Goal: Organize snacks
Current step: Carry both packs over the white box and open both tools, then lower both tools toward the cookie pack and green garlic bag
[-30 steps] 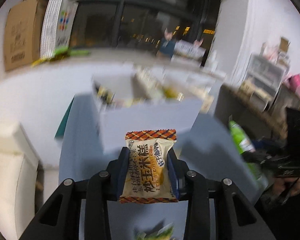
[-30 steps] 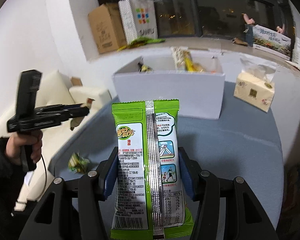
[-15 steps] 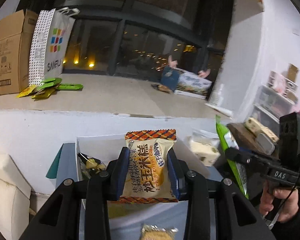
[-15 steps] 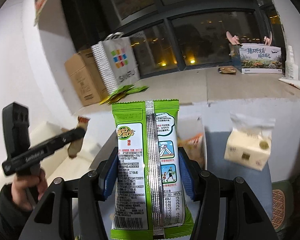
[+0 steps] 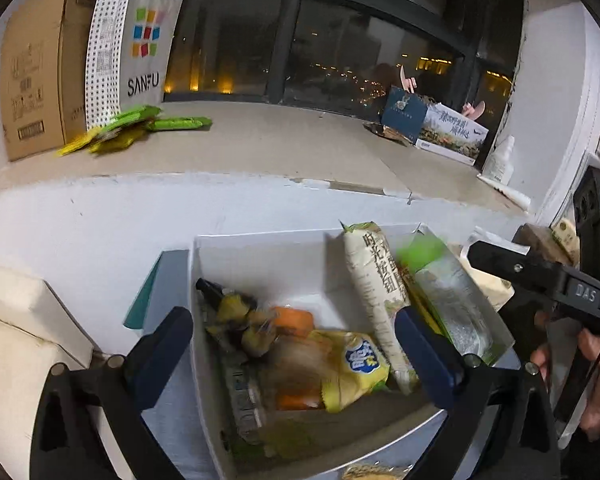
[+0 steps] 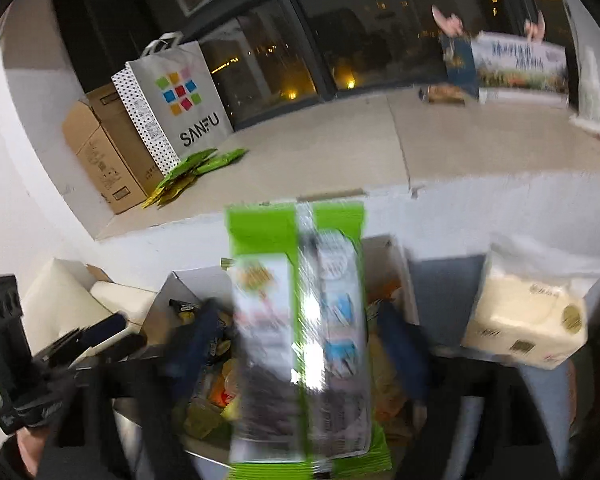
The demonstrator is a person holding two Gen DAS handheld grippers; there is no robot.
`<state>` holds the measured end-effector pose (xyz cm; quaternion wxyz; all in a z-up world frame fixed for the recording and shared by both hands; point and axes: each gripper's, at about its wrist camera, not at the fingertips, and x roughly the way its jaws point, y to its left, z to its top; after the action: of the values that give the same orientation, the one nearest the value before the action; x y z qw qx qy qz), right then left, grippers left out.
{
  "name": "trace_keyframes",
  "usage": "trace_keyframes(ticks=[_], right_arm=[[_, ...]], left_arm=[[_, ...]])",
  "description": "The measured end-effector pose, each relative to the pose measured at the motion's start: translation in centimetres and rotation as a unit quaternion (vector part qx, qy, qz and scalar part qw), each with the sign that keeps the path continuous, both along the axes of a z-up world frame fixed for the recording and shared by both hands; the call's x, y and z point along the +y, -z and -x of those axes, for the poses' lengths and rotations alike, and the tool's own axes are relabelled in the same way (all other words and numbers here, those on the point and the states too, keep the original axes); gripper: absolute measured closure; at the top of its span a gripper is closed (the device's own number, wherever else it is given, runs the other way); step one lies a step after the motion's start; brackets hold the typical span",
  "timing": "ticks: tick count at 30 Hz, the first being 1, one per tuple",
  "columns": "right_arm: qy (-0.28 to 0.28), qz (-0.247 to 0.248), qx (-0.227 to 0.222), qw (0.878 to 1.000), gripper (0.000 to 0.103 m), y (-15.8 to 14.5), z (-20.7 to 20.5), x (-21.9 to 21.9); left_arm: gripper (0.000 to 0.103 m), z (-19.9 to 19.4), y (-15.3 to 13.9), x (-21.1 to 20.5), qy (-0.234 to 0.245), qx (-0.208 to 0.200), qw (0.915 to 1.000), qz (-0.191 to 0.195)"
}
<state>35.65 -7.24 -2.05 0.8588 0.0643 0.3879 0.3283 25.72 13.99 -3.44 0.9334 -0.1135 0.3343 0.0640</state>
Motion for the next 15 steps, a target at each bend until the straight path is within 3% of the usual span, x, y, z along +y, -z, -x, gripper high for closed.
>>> trace_keyframes(ticks=[4,15], right_arm=[[0.0,0.022,-0.021,1.0,0.0,0.0,0.7,0.3],[-0.03,0.015,-0.101,0.994,0.0,-3.4,6.3,-0.4]], left_arm=[[0.0,0.6,-0.6,0.0,0.002,-0.003,1.0,-0.006],[0.0,5.0,-3.8,-2.2,0.02,-0.031,0.9992,-0.015]])
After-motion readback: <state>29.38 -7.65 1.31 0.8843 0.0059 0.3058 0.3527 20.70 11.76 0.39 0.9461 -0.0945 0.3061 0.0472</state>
